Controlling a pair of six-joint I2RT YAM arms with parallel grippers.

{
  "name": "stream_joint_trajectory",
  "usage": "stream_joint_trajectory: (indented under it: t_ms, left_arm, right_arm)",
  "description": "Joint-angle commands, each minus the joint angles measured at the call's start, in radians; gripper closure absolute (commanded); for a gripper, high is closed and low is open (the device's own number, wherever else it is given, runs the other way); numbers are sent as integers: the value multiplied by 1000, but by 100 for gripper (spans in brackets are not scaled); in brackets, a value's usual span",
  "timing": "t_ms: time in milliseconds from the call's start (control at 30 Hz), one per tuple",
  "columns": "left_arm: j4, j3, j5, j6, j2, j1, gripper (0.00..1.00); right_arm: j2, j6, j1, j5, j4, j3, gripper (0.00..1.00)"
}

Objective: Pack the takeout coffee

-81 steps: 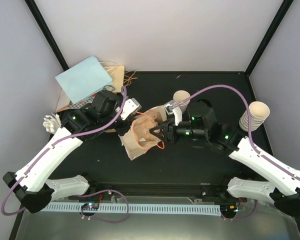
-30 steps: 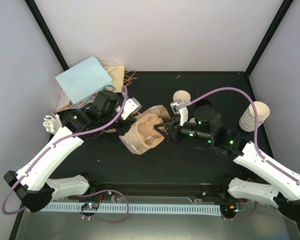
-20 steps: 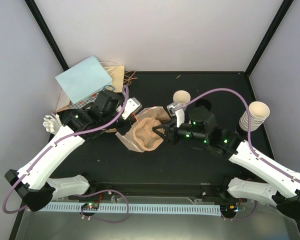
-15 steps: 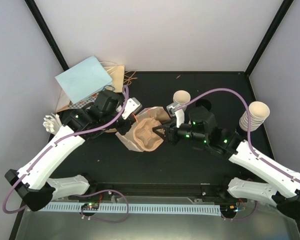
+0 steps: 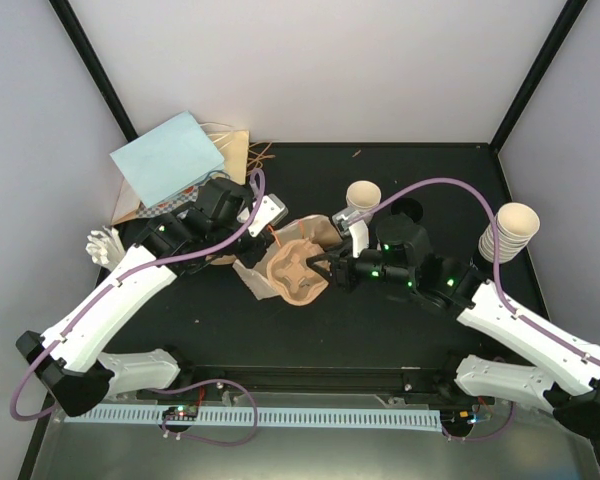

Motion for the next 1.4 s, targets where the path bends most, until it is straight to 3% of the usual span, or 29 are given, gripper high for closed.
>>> stream_joint_trajectory:
  t_ms: [0, 267, 500, 600, 933, 1167, 1367]
  left_arm:
    - [27, 42, -17, -12, 5, -7, 99]
    - [33, 49, -20, -25, 0, -8, 98]
    - [52, 50, -49, -47, -21, -6, 90]
    - [52, 49, -67, -54, -27, -6, 77]
    - [60, 36, -90, -65, -71, -6, 55]
    - [59, 22, -85, -68, -85, -5, 55]
    - [70, 4, -54, -68, -81, -6, 63]
  right_arm:
    - [-18, 22, -3, -9, 3, 30, 66]
    - [-39, 51, -2, -52, 24, 68, 66]
    - [-53, 78, -2, -34, 22, 92, 66]
    - [-49, 84, -4, -6, 17, 106, 66]
    - [-15, 88, -3, 93, -24, 170, 68]
    - [-2, 67, -3, 102, -15, 154, 68]
    - [12, 26, -2, 99, -4, 120, 68]
